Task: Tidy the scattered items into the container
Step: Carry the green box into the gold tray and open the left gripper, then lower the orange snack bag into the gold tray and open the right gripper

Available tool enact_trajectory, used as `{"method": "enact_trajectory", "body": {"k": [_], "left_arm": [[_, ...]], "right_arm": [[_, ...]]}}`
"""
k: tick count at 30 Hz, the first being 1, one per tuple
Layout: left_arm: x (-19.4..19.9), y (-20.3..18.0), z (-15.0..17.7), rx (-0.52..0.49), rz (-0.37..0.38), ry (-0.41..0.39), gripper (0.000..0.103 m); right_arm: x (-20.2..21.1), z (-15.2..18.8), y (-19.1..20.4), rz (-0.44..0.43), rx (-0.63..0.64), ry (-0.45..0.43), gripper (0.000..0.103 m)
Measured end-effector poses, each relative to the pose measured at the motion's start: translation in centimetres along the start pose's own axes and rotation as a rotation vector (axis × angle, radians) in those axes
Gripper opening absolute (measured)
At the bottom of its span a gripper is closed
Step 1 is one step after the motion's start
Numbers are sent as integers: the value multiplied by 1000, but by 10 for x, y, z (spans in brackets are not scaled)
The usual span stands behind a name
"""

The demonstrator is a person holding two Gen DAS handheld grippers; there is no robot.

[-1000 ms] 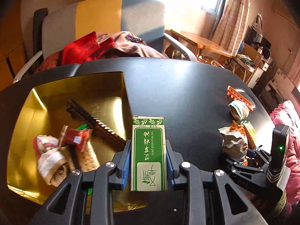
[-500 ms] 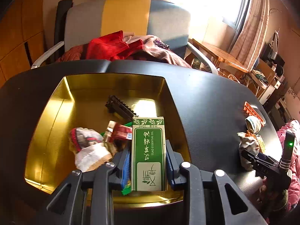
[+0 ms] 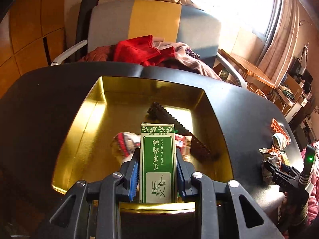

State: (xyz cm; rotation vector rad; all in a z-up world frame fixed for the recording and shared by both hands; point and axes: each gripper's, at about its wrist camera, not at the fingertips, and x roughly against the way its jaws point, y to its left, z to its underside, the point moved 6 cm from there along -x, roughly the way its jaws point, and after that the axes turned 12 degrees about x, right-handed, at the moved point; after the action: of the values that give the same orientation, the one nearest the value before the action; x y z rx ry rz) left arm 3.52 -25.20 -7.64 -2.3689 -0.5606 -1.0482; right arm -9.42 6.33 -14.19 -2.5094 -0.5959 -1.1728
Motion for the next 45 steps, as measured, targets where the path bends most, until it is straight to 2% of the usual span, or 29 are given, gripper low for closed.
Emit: {"method": "enact_trajectory", "body": {"k": [10,24,33,40,45], "left_arm": [[-10,27,-5,26,-54,3,31],[-33,17,-4,-6,-108,24,31],[-35,21,-20,15,-104,1,43],[-29,33,-22,41,-115,-10,45],[-18,42,-16,62,-118,-23,46]], "right_arm": [[3,6,11,-11,8,-10,67],[2,14,11,-7,1,-1,64],[1,9,3,-49,-83,-1,62],[5,-2,6,-77,-102,-19,62],[19,-21,20,-111,-80,-69,61]]}}
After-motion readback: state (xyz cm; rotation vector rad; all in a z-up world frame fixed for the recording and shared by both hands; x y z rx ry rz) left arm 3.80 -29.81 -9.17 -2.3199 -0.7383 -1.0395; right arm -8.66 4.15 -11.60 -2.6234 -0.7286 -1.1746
